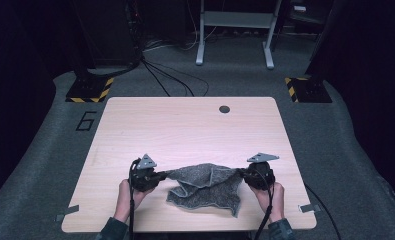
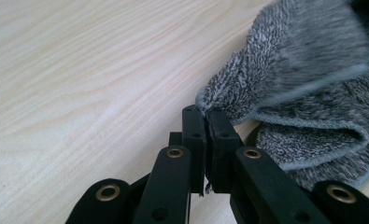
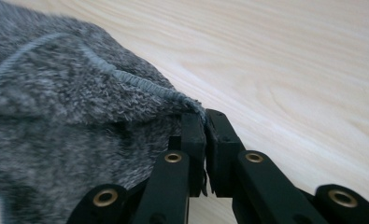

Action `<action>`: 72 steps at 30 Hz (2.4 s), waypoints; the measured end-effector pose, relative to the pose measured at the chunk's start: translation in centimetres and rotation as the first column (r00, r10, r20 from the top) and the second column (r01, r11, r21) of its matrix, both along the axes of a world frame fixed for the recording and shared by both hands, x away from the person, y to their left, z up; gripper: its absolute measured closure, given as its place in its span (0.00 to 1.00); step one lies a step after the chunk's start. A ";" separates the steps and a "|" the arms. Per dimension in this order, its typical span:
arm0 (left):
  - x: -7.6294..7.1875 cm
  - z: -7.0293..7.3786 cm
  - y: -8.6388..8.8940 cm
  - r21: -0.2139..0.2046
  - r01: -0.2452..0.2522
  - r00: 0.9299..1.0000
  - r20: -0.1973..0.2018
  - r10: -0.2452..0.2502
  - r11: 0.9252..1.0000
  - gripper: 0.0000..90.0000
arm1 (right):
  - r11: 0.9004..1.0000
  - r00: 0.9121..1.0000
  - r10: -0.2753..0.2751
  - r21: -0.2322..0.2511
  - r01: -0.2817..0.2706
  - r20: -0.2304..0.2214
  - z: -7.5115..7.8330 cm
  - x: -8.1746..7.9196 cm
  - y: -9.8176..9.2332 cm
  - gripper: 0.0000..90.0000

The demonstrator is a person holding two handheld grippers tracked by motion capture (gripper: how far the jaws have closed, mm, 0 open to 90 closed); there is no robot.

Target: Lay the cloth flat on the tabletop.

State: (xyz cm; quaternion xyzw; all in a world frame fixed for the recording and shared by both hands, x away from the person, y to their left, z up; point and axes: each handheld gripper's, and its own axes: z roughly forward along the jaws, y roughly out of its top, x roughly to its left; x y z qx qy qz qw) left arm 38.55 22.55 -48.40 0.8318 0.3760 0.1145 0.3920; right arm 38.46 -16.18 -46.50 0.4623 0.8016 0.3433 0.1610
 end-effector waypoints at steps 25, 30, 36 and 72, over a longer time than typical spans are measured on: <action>1.2 -1.7 -0.5 0.076 -0.013 0.995 -0.094 0.021 0.997 0.44 | 0.990 0.991 0.132 0.062 -0.130 -0.025 0.9 -2.4 2.0 0.47; 1.1 -2.2 -0.9 0.090 -0.016 0.994 -0.105 0.026 0.996 0.45 | 0.984 0.988 0.153 0.096 -0.149 -0.036 0.8 -3.3 2.2 0.40; 1.1 -2.5 -1.3 0.102 -0.017 0.994 -0.103 0.027 0.995 0.44 | 0.980 0.985 0.166 0.116 -0.159 -0.051 0.5 -3.9 3.2 0.33; -0.3 -2.8 -2.9 0.199 -0.014 1.000 0.025 0.009 0.980 0.98 | 0.994 0.993 0.095 0.065 -0.090 -0.065 -1.5 -2.3 2.6 0.98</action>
